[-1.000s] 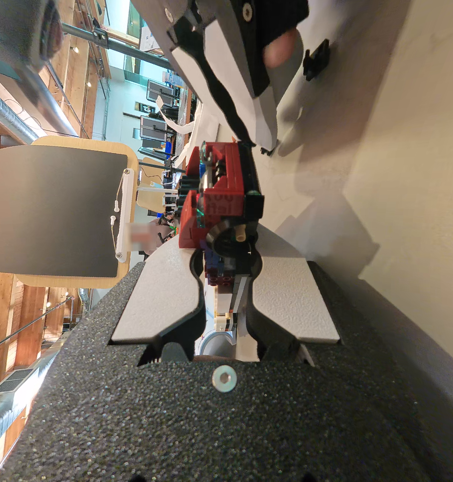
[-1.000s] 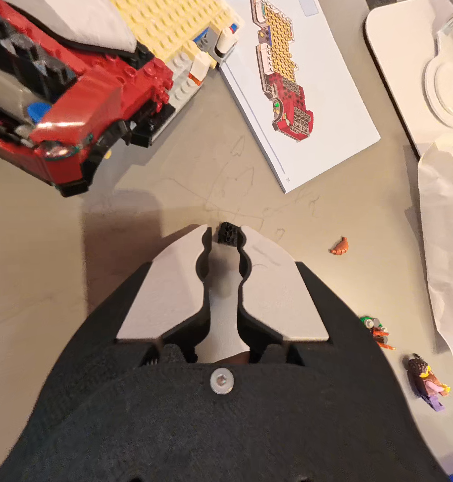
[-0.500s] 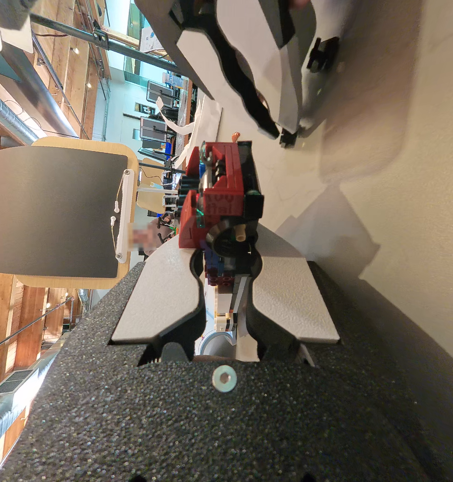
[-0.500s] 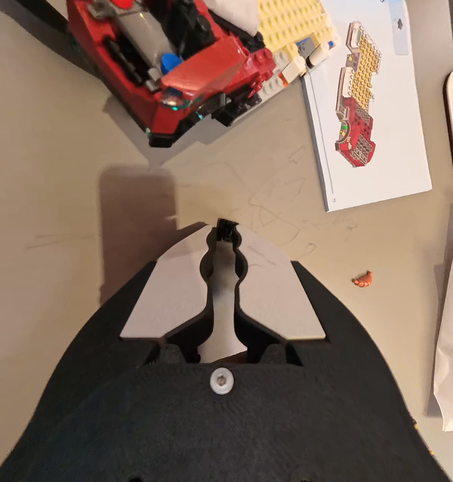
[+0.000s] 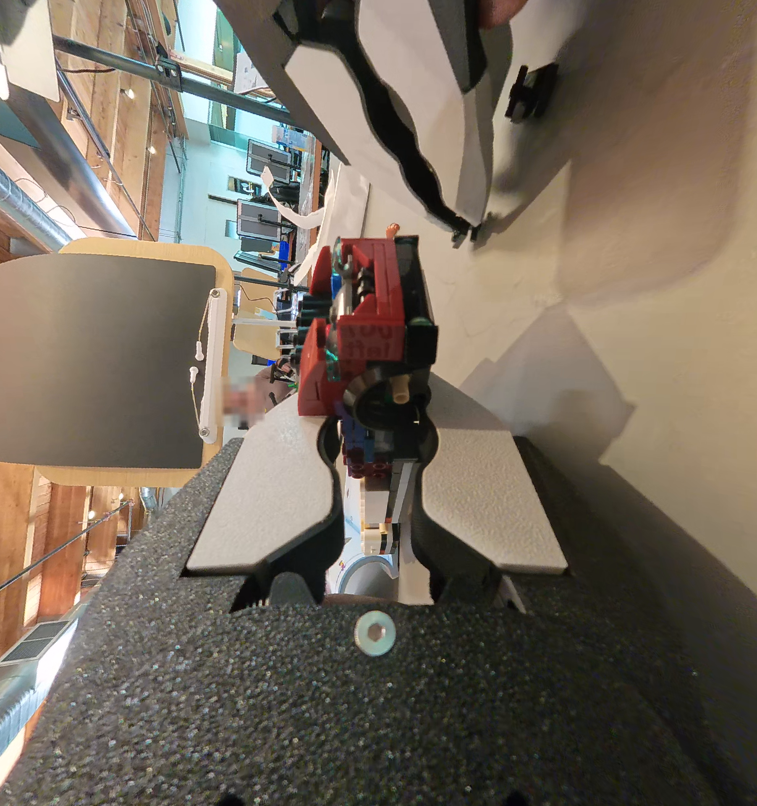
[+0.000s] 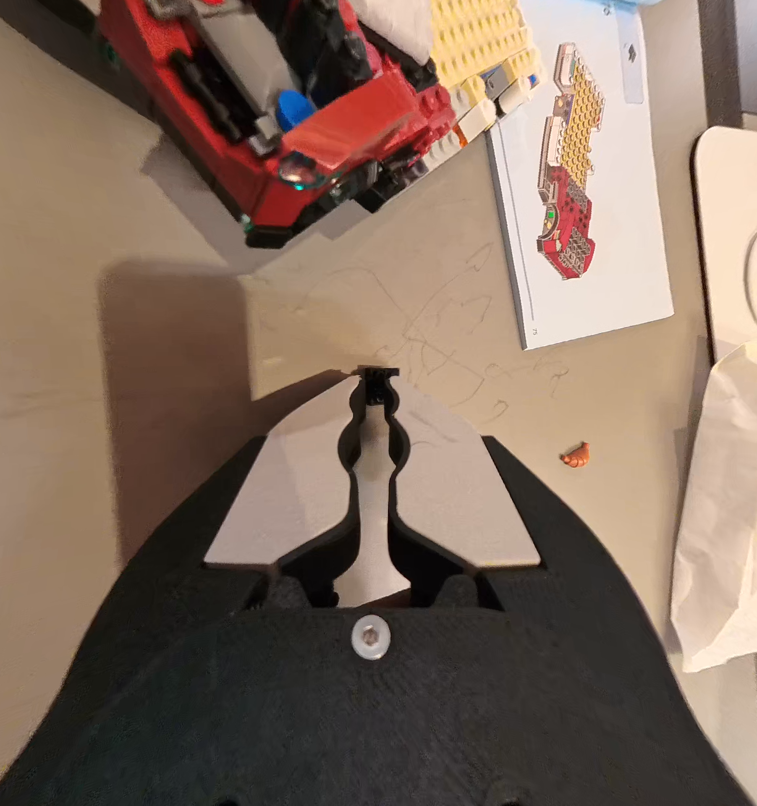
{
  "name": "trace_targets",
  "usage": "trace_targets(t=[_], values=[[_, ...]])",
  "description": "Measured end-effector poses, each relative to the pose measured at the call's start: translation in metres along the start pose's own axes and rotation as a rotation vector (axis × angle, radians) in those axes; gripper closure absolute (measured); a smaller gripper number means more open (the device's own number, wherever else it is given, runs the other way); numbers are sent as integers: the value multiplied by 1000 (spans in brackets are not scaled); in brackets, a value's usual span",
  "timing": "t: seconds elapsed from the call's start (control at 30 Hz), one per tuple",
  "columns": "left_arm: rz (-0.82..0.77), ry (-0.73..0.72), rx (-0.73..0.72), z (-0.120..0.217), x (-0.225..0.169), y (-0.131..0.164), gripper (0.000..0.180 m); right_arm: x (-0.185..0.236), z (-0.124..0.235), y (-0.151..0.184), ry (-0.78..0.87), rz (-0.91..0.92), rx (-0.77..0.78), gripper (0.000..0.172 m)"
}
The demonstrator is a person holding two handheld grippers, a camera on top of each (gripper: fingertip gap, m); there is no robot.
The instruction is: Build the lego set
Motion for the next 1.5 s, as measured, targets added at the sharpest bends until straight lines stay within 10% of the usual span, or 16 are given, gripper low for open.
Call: trace_targets(t=[1.5], values=[[59,-10,-8,0,0,8,148,24,59,-21,193,262,-425,164]])
Point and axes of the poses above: each gripper's, where its closed fingertips meet, z back along the fingers, y out of its underside, x = y × z across the jaws, the point moved 9 cm from there along z, back along the fingers, and after that the axes turned 9 degrees about -y, right-handed, at the moved point
